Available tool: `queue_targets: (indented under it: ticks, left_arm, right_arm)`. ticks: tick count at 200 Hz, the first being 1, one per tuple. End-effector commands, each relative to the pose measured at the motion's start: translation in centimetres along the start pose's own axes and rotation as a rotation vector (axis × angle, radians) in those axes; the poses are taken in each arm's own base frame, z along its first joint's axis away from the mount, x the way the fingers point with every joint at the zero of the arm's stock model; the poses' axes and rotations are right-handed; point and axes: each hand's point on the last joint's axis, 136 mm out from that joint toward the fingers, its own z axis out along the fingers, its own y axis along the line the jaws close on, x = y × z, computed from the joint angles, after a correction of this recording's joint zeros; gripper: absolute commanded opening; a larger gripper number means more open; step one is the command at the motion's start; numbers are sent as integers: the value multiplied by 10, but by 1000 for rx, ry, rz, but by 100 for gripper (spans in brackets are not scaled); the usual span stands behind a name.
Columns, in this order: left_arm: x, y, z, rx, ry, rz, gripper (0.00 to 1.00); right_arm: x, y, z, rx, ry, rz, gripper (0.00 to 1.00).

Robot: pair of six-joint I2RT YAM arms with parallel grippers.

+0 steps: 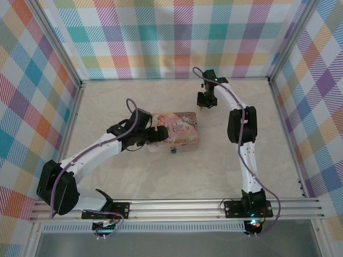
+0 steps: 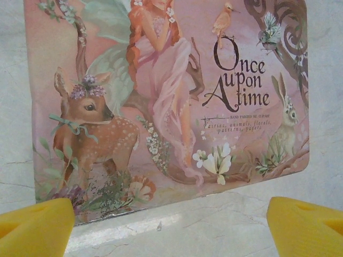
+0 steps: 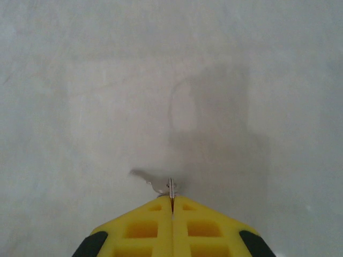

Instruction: Unlock the padlock with the key

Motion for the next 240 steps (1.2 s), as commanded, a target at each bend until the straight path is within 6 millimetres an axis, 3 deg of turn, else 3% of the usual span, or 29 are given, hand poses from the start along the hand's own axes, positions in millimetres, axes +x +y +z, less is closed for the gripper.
queue_targets:
  ticks: [1, 57, 109, 144, 152, 198, 208, 227, 240]
  left_arm:
    - [-8, -8, -13, 28, -47, 14, 93]
    - [-33, -37, -29, 120, -121, 65, 90]
    - [-62, -68, -45, 217, -196, 111, 86]
    - [-75, -103, -62, 366, -245, 172, 89]
    - [-76, -110, -64, 398, -246, 183, 100]
    - [-77, -145, -83, 594, -270, 253, 100]
    - [-75, -152, -88, 646, -275, 270, 98]
    - [-72, -164, -99, 733, -283, 303, 82]
    - [-69, -172, -109, 797, -289, 328, 79]
  right_arm:
    - [-26, 15, -80, -65, -178, -25, 0]
    - [17, 40, -185, -229, -276, -47, 0]
    - [71, 69, -264, -438, -298, -101, 0]
    - [115, 86, -297, -595, -265, -127, 0]
    - [124, 90, -304, -632, -255, -135, 0]
    - [158, 107, -339, -765, -224, -169, 1]
    - [162, 112, -346, -798, -214, -178, 1]
    - [168, 119, -356, -840, -199, -189, 2]
    - [171, 123, -359, -858, -187, -192, 2]
